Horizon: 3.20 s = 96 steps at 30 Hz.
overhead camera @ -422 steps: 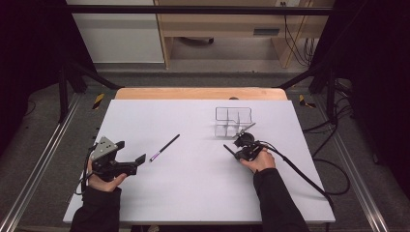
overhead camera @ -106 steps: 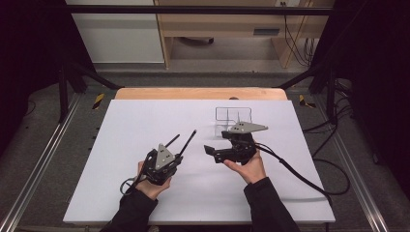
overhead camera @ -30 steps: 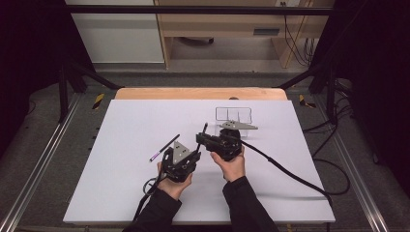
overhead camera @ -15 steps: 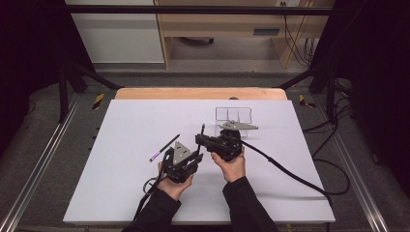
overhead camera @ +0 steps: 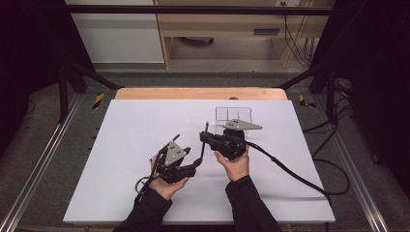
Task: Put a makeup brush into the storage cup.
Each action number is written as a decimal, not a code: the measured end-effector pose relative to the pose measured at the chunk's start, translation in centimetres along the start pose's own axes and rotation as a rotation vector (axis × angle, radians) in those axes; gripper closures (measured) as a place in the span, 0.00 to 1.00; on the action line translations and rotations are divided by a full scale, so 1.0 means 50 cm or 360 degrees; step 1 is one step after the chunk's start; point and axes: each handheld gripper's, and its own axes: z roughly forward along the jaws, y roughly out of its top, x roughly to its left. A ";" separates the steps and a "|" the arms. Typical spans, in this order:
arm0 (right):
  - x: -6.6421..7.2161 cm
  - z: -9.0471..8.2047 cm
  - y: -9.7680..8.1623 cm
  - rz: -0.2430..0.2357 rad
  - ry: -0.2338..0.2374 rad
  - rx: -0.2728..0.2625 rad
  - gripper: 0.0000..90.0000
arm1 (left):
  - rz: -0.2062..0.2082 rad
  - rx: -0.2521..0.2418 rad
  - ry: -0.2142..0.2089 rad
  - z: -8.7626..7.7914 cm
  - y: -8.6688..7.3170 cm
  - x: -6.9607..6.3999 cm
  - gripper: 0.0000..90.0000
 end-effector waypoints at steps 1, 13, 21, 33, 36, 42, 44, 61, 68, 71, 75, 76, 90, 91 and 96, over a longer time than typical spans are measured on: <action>0.000 -0.002 0.000 -0.0007 -0.0005 0.0000 0.93 | 0.0006 -0.0004 -0.0011 -0.004 -0.001 0.003 0.44; -0.012 -0.015 0.000 -0.0024 -0.0022 -0.0003 0.93 | 0.0022 -0.0003 -0.0002 -0.048 -0.017 0.045 0.23; -0.021 -0.033 0.006 -0.0050 -0.0053 -0.0003 0.93 | 0.0022 0.0024 0.0020 -0.069 -0.032 0.074 0.19; -0.029 -0.054 0.021 -0.0112 -0.0119 0.0002 0.93 | 0.0017 0.0064 0.0036 -0.093 -0.045 0.109 0.16; -0.033 -0.060 0.027 -0.0114 -0.0138 -0.0008 0.93 | -0.0002 0.0051 0.0052 -0.104 -0.046 0.124 0.16; -0.048 -0.070 0.045 -0.0104 -0.0177 -0.0051 0.93 | -0.0011 0.0058 0.0088 -0.120 -0.048 0.148 0.16; -0.053 -0.071 0.050 -0.0104 -0.0191 -0.0057 0.93 | -0.0010 0.0068 0.0094 -0.122 -0.049 0.155 0.15; -0.098 -0.071 0.082 -0.0078 -0.0305 -0.0077 0.93 | -0.0028 0.0109 0.0140 -0.136 -0.058 0.201 0.14; -0.114 -0.074 0.098 -0.0096 -0.0364 -0.0090 0.93 | -0.0041 0.0120 0.0149 -0.141 -0.061 0.213 0.14; -0.121 -0.076 0.104 -0.0100 -0.0392 -0.0103 0.93 | -0.0039 0.0124 0.0149 -0.141 -0.061 0.212 0.14; -0.130 -0.076 0.112 -0.0095 -0.0417 -0.0108 0.93 | -0.0033 0.0133 0.0147 -0.139 -0.061 0.210 0.14; -0.132 -0.076 0.114 -0.0094 -0.0421 -0.0114 0.93 | -0.0033 0.0135 0.0145 -0.138 -0.062 0.210 0.14; -0.150 -0.068 0.134 -0.0100 -0.0500 -0.0152 0.93 | -0.0037 0.0139 0.0141 -0.138 -0.062 0.210 0.14; -0.152 -0.066 0.137 -0.0095 -0.0509 -0.0157 0.93 | -0.0038 0.0138 0.0140 -0.139 -0.062 0.211 0.14; -0.160 -0.063 0.149 -0.0096 -0.0539 -0.0181 0.93 | -0.0040 0.0134 0.0137 -0.140 -0.062 0.211 0.14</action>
